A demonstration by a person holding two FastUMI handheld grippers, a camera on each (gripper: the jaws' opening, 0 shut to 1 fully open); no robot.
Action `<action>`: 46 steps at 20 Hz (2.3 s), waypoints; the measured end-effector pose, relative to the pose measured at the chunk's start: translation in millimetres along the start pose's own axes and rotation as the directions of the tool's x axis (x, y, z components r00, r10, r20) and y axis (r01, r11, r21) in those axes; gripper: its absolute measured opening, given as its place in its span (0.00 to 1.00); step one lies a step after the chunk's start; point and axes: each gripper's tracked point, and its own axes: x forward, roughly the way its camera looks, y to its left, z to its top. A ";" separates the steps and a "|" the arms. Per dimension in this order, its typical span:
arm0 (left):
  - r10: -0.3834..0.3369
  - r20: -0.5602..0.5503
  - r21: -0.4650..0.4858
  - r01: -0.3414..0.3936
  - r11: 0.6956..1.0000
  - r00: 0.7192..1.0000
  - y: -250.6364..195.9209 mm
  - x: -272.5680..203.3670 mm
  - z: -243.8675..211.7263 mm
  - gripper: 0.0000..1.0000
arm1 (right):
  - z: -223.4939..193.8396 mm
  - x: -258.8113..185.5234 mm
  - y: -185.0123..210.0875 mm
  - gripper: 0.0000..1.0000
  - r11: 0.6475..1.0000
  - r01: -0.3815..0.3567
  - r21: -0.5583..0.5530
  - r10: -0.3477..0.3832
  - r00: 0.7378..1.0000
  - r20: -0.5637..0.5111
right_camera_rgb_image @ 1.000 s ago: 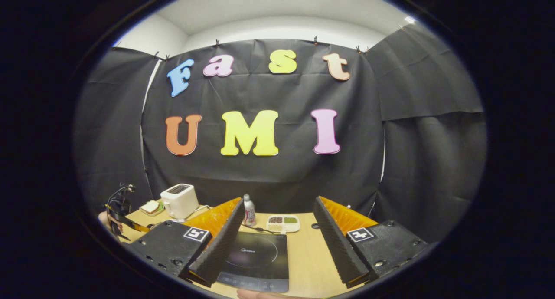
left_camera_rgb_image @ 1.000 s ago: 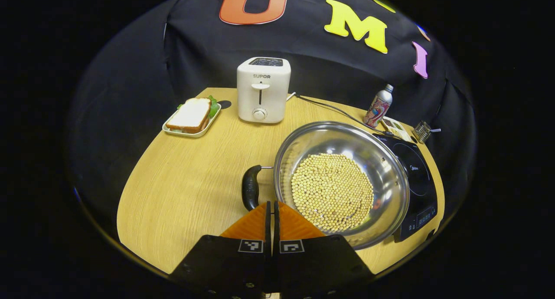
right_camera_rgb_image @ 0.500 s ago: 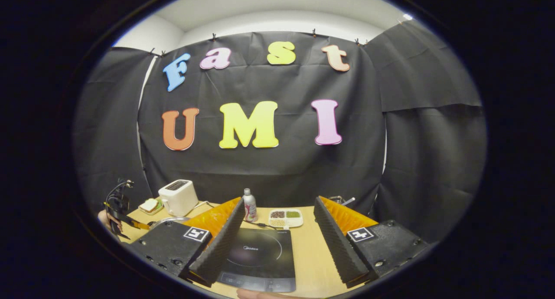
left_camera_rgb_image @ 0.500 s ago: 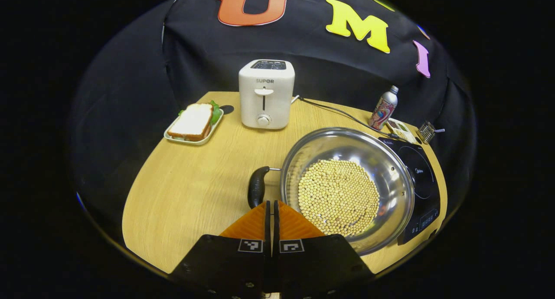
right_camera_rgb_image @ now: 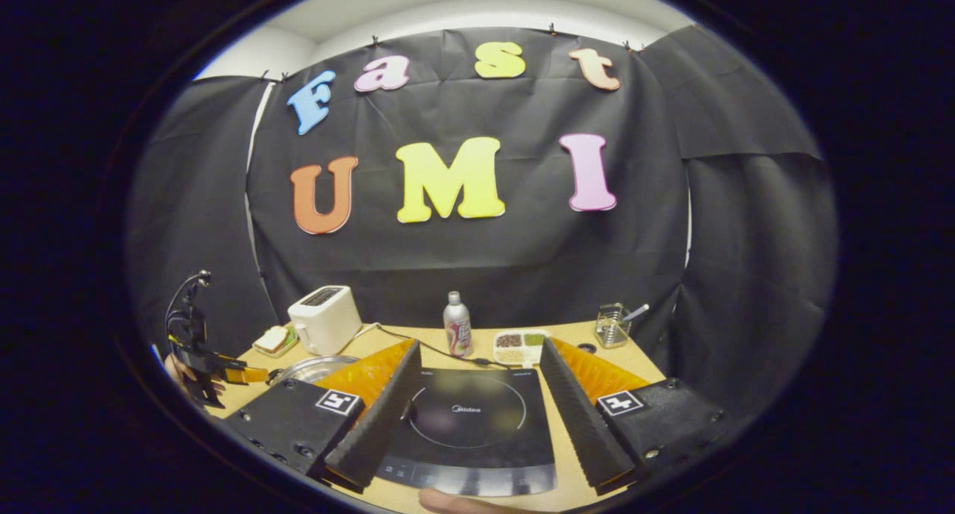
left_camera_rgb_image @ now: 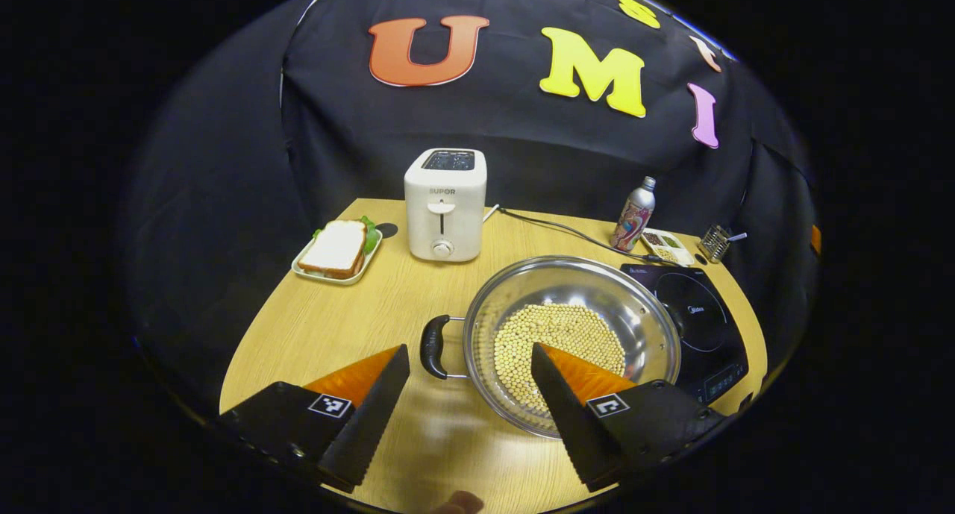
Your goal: First push the handle of the pot to place it horizontally, then grasp the pot with both hands and set it on the induction cooktop.
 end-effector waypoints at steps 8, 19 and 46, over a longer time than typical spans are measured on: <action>0.048 -0.031 0.013 -0.048 0.999 0.998 12.3 5.3 -4.7 0.98 | -53.3 54.1 47.6 1.00 0.997 -0.080 -0.002 0.078 0.983 -0.168; 0.077 -0.109 0.014 -0.076 0.997 0.991 32.3 44.8 -20.5 0.98 | -137.4 125.1 97.5 1.00 0.989 -0.139 0.047 0.146 0.905 -0.398; 0.020 -0.288 -0.001 -0.021 1.000 0.958 26.4 83.1 -36.7 0.58 | -210.4 154.3 129.1 0.60 0.984 -0.171 -0.054 0.087 0.720 -0.689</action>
